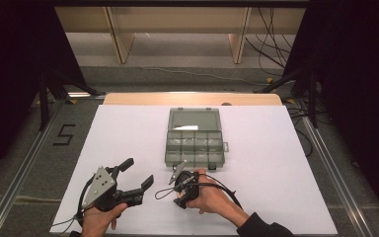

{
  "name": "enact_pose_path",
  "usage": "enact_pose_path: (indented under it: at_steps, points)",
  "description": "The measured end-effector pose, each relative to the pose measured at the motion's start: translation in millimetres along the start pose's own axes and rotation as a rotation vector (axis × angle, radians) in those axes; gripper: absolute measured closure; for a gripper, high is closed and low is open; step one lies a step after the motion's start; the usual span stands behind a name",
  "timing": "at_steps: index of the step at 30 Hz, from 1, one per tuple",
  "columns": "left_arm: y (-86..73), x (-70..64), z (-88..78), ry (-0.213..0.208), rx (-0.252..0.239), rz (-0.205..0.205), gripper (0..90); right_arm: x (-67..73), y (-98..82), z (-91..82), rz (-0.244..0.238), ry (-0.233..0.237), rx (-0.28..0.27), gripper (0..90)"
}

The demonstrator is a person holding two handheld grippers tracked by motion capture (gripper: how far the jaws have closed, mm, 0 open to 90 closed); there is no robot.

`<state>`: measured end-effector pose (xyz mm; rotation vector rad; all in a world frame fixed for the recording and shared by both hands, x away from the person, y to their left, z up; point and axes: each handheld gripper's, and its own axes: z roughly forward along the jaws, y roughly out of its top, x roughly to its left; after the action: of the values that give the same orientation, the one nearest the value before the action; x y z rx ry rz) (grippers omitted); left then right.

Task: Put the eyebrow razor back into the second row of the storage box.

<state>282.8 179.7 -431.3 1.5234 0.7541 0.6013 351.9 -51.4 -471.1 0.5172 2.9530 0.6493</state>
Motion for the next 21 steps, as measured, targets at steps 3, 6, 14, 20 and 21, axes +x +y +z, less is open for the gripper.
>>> enact_pose_path:
  at_steps: [3, 6, 14, 20, 21]
  points:
    - [0.0, -0.4, -0.1, -0.001, 0.000, 0.000, 15.6, -0.2, 0.3, -0.2, 0.001, -0.001, 0.004, 46.1]
    - [0.0, -0.6, -0.1, -0.001, 0.000, -0.001, 15.6, -1.6, 0.8, -1.0, -0.002, 0.003, 0.007, 50.6]
    - [-0.2, -0.7, 0.1, -0.002, 0.003, -0.001, 15.6, -7.2, -0.1, -2.8, 0.005, 0.002, 0.009, 63.1]
    - [-0.3, -0.7, 0.0, -0.002, 0.004, -0.002, 15.6, -10.9, -0.2, -3.4, 0.000, 0.000, 0.010, 72.9]
    - [-0.2, -0.7, 0.0, -0.002, 0.004, -0.002, 15.6, -13.0, -0.2, -3.8, -0.011, 0.005, 0.009, 76.8]
